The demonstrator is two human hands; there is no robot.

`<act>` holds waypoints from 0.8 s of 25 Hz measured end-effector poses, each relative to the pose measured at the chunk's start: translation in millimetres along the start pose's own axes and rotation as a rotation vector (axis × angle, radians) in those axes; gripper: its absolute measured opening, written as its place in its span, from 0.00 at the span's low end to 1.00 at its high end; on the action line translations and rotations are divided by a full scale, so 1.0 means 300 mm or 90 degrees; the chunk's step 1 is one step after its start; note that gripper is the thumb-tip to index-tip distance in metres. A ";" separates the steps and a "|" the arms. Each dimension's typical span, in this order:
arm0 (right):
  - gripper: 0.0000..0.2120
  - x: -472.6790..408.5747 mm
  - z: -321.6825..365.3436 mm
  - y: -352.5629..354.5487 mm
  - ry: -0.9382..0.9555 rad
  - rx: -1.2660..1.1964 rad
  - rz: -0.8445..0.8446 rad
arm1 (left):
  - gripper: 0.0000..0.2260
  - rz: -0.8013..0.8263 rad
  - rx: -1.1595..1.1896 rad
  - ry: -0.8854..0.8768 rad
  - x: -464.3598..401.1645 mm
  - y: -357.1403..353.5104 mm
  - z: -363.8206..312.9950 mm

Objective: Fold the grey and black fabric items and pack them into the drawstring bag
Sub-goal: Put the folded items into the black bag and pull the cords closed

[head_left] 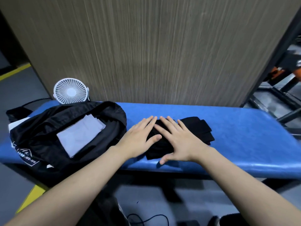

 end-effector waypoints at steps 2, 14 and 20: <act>0.62 -0.004 0.019 -0.052 0.021 0.034 0.024 | 0.35 0.043 0.019 0.030 0.014 -0.025 0.021; 0.60 0.051 0.160 -0.040 -0.016 0.037 0.045 | 0.36 0.037 0.293 0.301 0.141 0.014 0.008; 0.57 0.095 0.246 -0.069 -0.033 0.092 -0.037 | 0.38 -0.067 0.366 0.517 0.282 0.019 -0.059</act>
Point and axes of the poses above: each hand's wrist, its own x-axis away from the middle knuckle, its own y-axis out of the back of the hand, z = x × y, the point moved 2 cm from there along -x, towards the middle knuckle, and after that the axes turned 14 degrees about -z, right-handed, at the moved point
